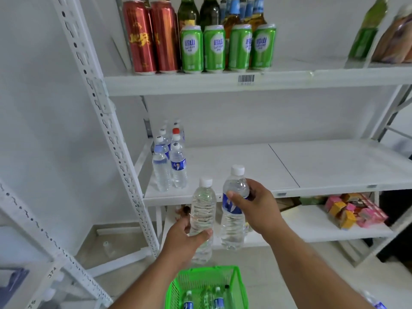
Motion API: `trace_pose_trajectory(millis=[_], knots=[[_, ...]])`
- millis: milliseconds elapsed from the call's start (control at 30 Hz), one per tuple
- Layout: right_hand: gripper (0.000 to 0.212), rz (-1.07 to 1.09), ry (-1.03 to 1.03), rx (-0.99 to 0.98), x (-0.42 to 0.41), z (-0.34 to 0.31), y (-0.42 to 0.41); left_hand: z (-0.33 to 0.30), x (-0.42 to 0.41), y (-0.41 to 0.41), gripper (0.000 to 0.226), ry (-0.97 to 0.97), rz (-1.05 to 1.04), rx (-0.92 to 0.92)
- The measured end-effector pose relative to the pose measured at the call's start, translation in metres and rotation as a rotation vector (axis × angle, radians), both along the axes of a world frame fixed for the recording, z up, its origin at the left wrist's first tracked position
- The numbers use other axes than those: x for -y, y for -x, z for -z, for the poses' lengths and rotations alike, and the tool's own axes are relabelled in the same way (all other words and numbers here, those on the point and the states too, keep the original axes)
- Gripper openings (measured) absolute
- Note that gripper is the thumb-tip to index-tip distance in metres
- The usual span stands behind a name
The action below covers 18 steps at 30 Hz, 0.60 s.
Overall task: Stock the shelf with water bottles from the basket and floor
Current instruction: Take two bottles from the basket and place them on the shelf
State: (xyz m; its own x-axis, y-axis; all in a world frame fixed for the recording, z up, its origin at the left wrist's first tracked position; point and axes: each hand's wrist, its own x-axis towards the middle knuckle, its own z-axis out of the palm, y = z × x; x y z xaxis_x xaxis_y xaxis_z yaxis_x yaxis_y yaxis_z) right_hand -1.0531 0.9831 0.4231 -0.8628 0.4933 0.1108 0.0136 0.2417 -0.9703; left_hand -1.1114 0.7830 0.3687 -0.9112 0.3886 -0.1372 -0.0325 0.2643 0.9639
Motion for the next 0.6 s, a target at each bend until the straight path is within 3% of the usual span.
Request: trace_pose_trajectory(millis=[600], knots=[[0.017, -0.125, -0.051, -0.040, -0.112, -0.016, 0.029, -0.013, -0.119, 0.008, 0.040, -0.031, -0.142, -0.026]])
